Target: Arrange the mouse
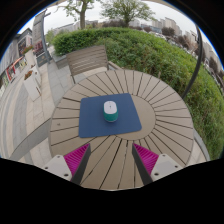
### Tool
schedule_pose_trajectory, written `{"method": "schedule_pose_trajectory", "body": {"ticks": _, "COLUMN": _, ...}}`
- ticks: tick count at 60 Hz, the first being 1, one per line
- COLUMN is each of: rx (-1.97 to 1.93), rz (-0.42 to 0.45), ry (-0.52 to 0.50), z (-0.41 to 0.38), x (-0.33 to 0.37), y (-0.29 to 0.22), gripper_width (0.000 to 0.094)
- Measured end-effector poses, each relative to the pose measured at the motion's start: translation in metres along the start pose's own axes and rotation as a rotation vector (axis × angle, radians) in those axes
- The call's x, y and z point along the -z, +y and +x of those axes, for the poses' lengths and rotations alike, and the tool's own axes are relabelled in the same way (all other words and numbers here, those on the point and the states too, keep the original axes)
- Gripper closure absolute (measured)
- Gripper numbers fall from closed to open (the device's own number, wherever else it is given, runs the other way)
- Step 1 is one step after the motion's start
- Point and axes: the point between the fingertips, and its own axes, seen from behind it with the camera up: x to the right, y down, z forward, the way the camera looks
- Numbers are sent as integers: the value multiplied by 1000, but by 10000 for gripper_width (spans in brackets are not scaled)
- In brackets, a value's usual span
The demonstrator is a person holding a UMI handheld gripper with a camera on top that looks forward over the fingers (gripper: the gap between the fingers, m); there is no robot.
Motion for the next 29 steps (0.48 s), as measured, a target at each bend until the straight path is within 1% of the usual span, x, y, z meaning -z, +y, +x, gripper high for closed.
{"method": "schedule_pose_trajectory", "body": {"ticks": 3, "rx": -5, "rz": -12, "ry": -12, "z": -2, "x": 34, "y": 13, "gripper_width": 81}}
{"method": "schedule_pose_trajectory", "body": {"ticks": 7, "rx": -2, "rz": 4, "ry": -13, "z": -3, "x": 66, "y": 20, "gripper_width": 79}}
{"method": "schedule_pose_trajectory", "body": {"ticks": 11, "rx": 12, "rz": 73, "ry": 23, "z": 6, "x": 87, "y": 4, "gripper_width": 84}}
{"method": "schedule_pose_trajectory", "body": {"ticks": 14, "rx": 30, "rz": 139, "ry": 84, "z": 21, "x": 94, "y": -10, "gripper_width": 86}}
{"method": "schedule_pose_trajectory", "body": {"ticks": 16, "rx": 22, "rz": 160, "ry": 116, "z": 27, "x": 96, "y": -15, "gripper_width": 81}}
{"method": "schedule_pose_trajectory", "body": {"ticks": 19, "rx": -13, "rz": 179, "ry": 121, "z": 34, "x": 103, "y": -20, "gripper_width": 74}}
{"method": "schedule_pose_trajectory", "body": {"ticks": 22, "rx": -27, "rz": 173, "ry": 128, "z": 32, "x": 99, "y": -17, "gripper_width": 78}}
{"method": "schedule_pose_trajectory", "body": {"ticks": 29, "rx": -52, "rz": 127, "ry": 129, "z": 31, "x": 96, "y": 3, "gripper_width": 85}}
